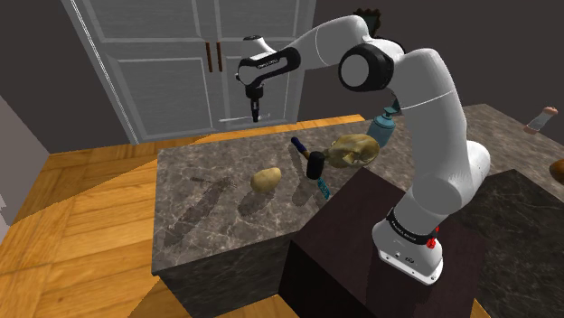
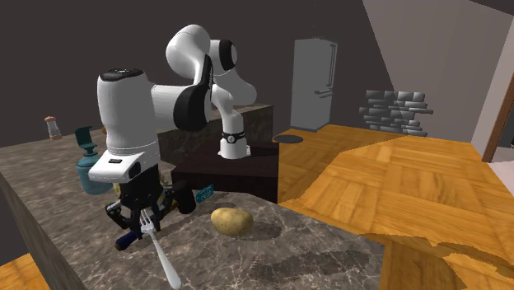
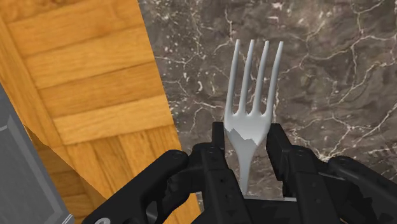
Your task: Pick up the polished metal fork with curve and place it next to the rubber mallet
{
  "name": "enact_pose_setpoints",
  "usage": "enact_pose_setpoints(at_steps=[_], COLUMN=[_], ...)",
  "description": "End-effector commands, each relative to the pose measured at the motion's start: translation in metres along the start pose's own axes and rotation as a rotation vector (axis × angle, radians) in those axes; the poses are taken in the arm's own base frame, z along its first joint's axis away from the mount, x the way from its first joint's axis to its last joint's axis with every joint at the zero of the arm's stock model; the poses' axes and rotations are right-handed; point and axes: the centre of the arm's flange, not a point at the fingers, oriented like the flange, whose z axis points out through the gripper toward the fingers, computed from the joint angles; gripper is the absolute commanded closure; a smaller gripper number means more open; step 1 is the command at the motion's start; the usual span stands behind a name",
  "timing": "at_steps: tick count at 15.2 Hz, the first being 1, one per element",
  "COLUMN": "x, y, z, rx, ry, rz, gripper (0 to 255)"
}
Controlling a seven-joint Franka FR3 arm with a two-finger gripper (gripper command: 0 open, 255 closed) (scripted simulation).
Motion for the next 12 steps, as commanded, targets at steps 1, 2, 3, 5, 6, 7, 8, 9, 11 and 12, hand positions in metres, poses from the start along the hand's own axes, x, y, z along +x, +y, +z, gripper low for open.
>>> enact_pose_setpoints(at_steps=[1,2,3,5,6,7,8,9,11,12], x=[0.001,0.001,0.001,0.002,0.002,0.002,0.003,0.003,0.003,0.004], y=[0.001,0.001,0.001,0.001,0.001,0.001,0.0,0.0,0.0,0.0], z=[0.011,0.016,0.021,0.032,0.037,0.042,0.048,0.053,0.063,0.069], rx=[0.0,0.0,0.0,0.0,0.0,0.0,0.0,0.0,0.0,0.0], ry=[0.0,0.0,0.0,0.0,0.0,0.0,0.0,0.0,0.0,0.0], rz=[-0.001,-0.001,-0.001,-0.001,-0.001,-0.001,-0.001,-0.001,-0.001,-0.001], gripper=[255,255,255,255,255,255,255,255,255,255])
